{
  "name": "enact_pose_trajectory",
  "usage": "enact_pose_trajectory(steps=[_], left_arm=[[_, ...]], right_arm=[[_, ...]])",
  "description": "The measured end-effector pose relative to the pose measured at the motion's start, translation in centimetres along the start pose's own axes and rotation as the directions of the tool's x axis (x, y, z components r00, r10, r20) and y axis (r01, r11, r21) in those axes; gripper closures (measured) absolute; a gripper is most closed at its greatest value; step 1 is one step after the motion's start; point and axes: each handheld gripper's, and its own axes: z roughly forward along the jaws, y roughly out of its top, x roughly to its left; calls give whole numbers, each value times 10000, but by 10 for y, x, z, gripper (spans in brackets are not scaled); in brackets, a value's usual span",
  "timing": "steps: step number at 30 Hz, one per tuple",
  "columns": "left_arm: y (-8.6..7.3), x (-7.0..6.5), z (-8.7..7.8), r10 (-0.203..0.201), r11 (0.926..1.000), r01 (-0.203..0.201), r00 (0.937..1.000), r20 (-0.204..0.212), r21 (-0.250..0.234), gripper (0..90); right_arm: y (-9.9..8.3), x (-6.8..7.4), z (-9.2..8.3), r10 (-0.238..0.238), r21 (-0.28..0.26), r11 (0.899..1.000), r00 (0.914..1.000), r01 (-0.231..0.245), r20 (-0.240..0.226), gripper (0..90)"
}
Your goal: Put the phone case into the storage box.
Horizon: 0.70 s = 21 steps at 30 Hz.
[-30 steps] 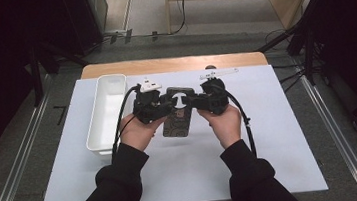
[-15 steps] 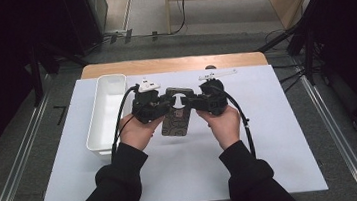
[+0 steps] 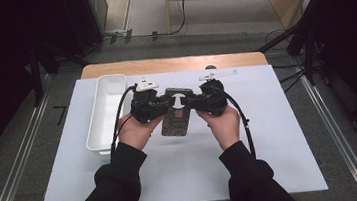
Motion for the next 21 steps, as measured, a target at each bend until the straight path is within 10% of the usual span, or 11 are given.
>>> enact_pose_trajectory(steps=[21], left_arm=[[1,5,-2,-276,9996,274,9982,541,58,731]], right_arm=[[0,-4,-6,-304,-235,9993,9989,296,-344,503]])
